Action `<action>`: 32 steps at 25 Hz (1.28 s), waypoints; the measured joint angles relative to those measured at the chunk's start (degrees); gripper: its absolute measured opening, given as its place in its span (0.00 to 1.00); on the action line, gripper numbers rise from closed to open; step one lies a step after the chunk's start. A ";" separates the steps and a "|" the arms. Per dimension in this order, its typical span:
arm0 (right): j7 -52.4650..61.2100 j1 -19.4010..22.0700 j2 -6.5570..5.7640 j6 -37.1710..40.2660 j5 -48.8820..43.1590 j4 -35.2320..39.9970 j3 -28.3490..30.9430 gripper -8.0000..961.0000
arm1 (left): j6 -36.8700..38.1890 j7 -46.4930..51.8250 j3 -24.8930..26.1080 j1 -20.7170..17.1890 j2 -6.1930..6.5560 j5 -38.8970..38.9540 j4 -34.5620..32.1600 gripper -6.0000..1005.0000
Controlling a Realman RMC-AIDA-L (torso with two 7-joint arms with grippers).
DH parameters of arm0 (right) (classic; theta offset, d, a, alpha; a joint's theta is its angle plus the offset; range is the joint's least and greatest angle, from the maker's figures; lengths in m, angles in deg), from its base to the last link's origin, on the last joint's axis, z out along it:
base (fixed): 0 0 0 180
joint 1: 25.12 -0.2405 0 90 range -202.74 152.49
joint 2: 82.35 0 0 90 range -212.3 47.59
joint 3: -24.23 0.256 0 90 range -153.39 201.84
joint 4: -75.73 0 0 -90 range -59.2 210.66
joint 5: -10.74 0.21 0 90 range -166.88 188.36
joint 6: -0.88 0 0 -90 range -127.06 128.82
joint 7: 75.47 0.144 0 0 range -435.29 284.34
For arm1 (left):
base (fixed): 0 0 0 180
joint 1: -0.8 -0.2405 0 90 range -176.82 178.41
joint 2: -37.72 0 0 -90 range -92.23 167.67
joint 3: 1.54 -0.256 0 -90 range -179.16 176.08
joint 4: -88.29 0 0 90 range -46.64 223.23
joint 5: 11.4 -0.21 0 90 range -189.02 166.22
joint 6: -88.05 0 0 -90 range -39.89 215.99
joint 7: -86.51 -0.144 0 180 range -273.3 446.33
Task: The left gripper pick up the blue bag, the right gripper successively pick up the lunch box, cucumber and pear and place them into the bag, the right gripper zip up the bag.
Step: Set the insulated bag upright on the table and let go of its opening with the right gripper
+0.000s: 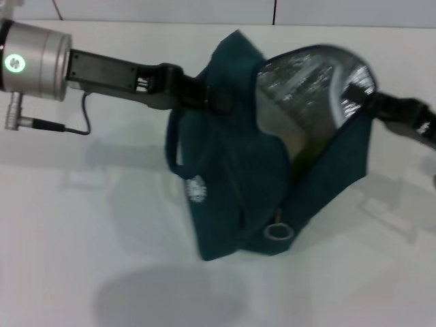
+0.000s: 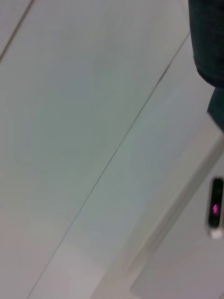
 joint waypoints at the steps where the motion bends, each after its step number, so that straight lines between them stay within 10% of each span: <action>1: 0.05 0.48 -0.43 1.10 0.02 0.67 0.54 0.03 | 0.00 -0.02 -0.04 0.93 -0.33 0.06 0.95 0.05; 12: -0.06 3.97 -2.75 11.14 -0.12 3.86 5.94 0.03 | -3.38 -1.48 -0.73 3.90 -3.21 -0.26 5.65 0.04; 32: -1.91 4.52 -2.57 6.81 -2.27 2.77 6.63 0.06 | -8.94 -3.27 -3.16 3.22 -3.41 -0.81 8.20 0.04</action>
